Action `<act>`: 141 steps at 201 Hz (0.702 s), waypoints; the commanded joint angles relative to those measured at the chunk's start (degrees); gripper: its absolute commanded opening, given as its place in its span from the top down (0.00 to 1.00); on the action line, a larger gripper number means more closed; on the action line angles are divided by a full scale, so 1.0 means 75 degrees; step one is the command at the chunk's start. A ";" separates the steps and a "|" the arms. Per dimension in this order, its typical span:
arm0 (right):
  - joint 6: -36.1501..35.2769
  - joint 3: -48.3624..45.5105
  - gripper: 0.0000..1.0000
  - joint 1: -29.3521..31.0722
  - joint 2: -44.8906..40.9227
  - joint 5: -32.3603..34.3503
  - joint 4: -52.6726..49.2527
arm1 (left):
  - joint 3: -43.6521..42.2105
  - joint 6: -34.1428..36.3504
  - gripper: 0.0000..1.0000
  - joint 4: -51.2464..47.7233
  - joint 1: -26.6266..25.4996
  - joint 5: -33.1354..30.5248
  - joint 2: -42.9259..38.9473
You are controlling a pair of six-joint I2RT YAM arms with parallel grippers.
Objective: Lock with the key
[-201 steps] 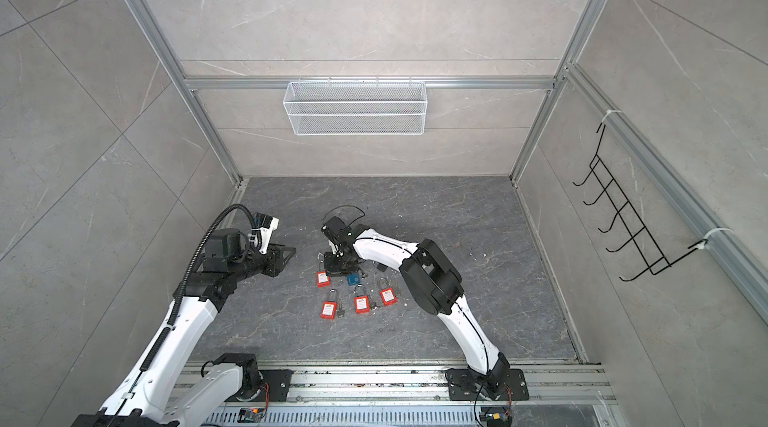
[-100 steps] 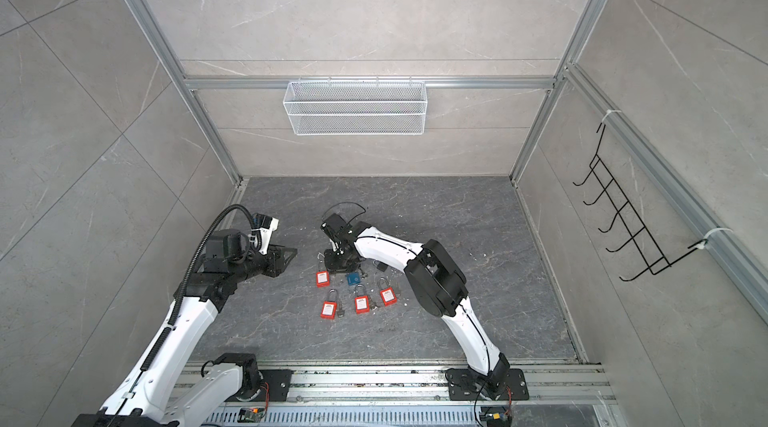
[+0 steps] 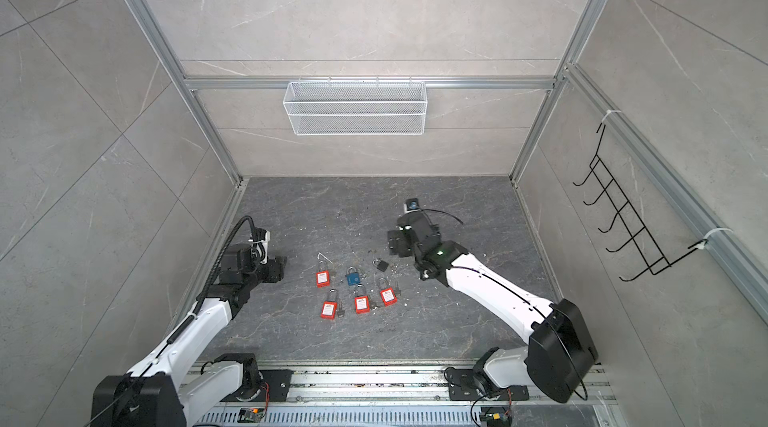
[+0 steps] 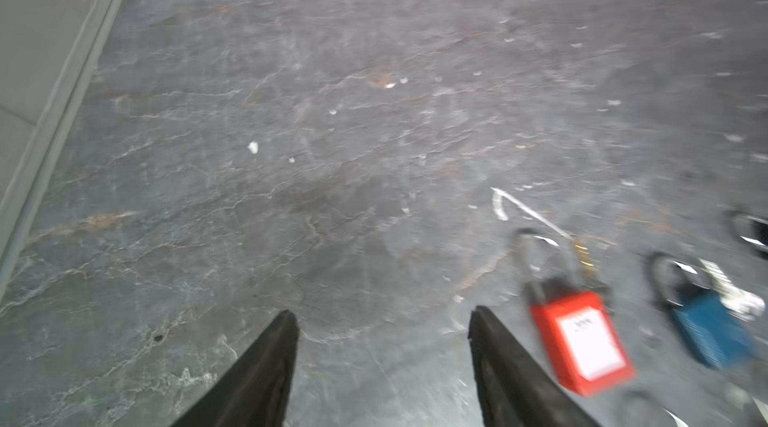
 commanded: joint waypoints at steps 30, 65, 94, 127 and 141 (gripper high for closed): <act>-0.1723 -0.2915 0.01 -0.1308 0.0445 0.1938 0.5055 | -0.0967 0.0176 0.01 0.4732 0.0220 -0.0093 0.1463; -0.2025 -0.4390 0.01 -0.2213 -0.0017 0.0244 0.7036 | -0.1626 0.0221 0.00 0.6965 0.0592 0.0191 0.2183; -0.1790 -0.5190 0.01 -0.3019 0.0162 -0.0430 0.8975 | -0.1617 0.0342 0.00 0.7645 0.0698 0.0706 0.3030; -0.1918 -0.5047 0.01 -0.3319 0.1278 -0.1403 0.9720 | -0.1350 0.0330 0.00 0.7301 0.0720 0.0721 0.3200; -0.1801 -0.4741 0.01 -0.3524 0.1258 -0.1838 0.9028 | -0.1188 0.0247 0.00 0.7021 0.0763 0.0652 0.3203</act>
